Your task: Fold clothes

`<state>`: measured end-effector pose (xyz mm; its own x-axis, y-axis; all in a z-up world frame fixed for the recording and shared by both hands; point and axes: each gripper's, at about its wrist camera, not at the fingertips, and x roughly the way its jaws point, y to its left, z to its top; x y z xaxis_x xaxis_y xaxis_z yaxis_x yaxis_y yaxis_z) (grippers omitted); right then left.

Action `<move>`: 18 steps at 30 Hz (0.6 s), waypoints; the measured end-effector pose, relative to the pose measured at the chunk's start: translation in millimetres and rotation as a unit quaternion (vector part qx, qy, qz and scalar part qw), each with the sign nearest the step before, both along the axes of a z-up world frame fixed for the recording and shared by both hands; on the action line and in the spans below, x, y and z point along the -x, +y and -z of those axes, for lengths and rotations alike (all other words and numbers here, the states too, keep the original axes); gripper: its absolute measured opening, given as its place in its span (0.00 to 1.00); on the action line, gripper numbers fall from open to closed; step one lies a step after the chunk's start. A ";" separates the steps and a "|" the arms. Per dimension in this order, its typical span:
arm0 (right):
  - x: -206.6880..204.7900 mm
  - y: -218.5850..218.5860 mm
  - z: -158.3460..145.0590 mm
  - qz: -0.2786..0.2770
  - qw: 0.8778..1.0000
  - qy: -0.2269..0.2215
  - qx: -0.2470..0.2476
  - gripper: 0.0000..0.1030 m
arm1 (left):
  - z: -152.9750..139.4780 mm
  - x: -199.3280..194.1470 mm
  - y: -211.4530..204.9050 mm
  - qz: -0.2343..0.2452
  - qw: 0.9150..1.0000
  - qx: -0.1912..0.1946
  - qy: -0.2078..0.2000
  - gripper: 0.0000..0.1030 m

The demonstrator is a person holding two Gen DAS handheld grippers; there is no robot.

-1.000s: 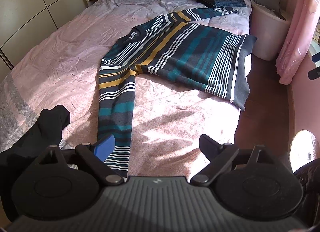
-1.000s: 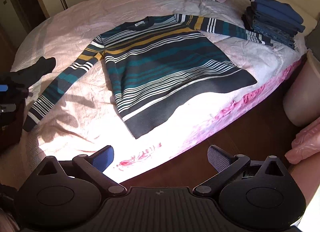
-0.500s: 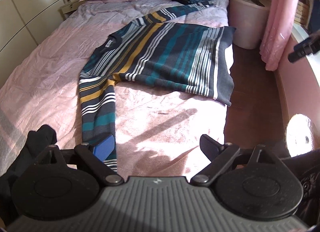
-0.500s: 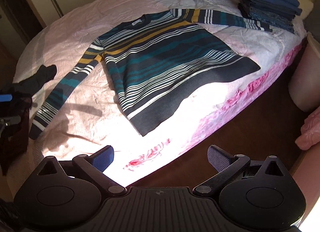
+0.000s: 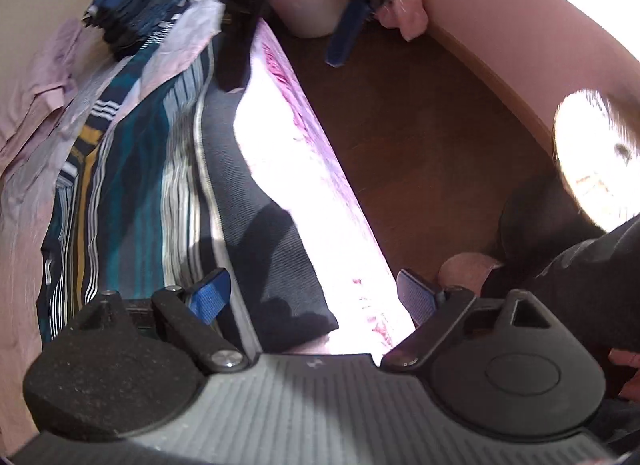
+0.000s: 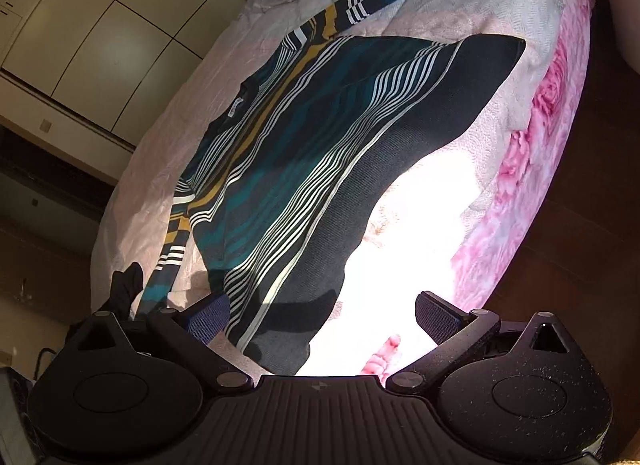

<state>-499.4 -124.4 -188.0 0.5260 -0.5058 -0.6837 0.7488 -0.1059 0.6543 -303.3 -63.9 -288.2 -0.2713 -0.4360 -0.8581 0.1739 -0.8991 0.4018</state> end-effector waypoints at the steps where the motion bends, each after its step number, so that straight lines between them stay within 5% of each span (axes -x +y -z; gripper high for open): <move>1: 6.5 -4.7 7.4 0.002 1.000 -0.010 -0.006 0.99 | 14.8 8.3 -1.1 0.014 1.000 0.018 -0.019 0.81; 2: 12.4 -6.5 15.1 0.008 1.000 -0.023 -0.009 0.99 | 26.4 13.5 -4.1 0.024 0.999 0.031 -0.035 0.78; 4: 23.4 -11.2 30.6 0.020 0.998 -0.050 -0.014 0.99 | 41.0 16.6 -14.9 0.035 0.996 0.055 -0.067 0.49; 9: 23.9 -31.8 57.0 0.043 0.991 -0.128 -0.011 0.99 | -5.3 -9.2 -70.4 -0.065 0.998 0.025 -0.009 0.17; 11: 17.2 -43.0 65.9 0.051 0.986 -0.161 -0.001 0.99 | -31.2 -26.0 -94.5 -0.127 0.991 -0.002 0.044 0.12; 13: 8.9 -53.1 75.9 0.058 0.981 -0.183 0.009 0.99 | -50.4 -43.6 -119.3 -0.197 0.975 -0.040 0.092 0.11; 18: -9.8 -67.8 106.2 0.083 0.965 -0.248 0.010 0.99 | -61.8 -63.7 -153.2 -0.255 0.957 -0.070 0.116 0.09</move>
